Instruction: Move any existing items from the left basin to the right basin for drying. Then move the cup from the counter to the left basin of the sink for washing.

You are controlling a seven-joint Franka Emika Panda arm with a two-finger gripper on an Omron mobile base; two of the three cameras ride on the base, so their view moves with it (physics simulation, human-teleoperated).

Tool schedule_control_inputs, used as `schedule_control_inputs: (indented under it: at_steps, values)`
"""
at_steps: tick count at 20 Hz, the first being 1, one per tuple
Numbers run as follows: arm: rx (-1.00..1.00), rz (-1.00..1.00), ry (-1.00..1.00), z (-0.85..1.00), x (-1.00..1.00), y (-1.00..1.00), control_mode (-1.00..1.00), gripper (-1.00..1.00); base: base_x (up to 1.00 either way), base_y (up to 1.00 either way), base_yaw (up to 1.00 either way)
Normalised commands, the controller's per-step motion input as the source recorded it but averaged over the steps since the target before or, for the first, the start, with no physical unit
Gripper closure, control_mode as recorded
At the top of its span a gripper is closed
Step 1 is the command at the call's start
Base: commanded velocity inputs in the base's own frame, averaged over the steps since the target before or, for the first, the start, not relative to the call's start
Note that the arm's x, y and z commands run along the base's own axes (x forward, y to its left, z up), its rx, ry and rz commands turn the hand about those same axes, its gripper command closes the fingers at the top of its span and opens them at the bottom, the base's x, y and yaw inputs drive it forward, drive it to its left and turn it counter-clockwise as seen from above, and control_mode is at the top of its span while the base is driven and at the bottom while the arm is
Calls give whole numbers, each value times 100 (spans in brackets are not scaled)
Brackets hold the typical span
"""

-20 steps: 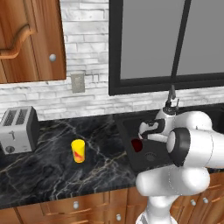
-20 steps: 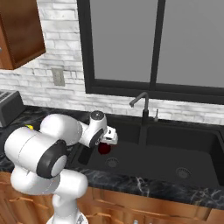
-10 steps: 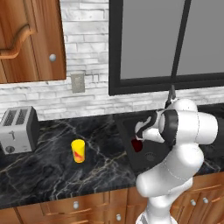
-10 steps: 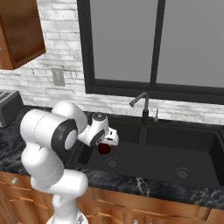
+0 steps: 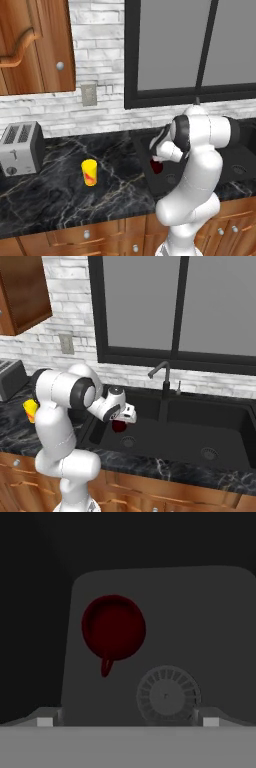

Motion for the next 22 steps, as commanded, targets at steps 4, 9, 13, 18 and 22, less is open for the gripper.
schedule_control_inputs:
  at_steps: [4,9,13,18,22]
  values:
    - [0,0,5,-28,23,0,-100,-100,0,0,0]
    - [0,0,5,-31,21,10,-100,-100,0,0,0]
    - [0,0,5,-31,17,16,-100,-100,0,0,0]
    - [0,0,5,-25,16,8,-100,-100,0,0,0]
    - [0,0,3,-24,14,1,-100,-100,0,0,0]
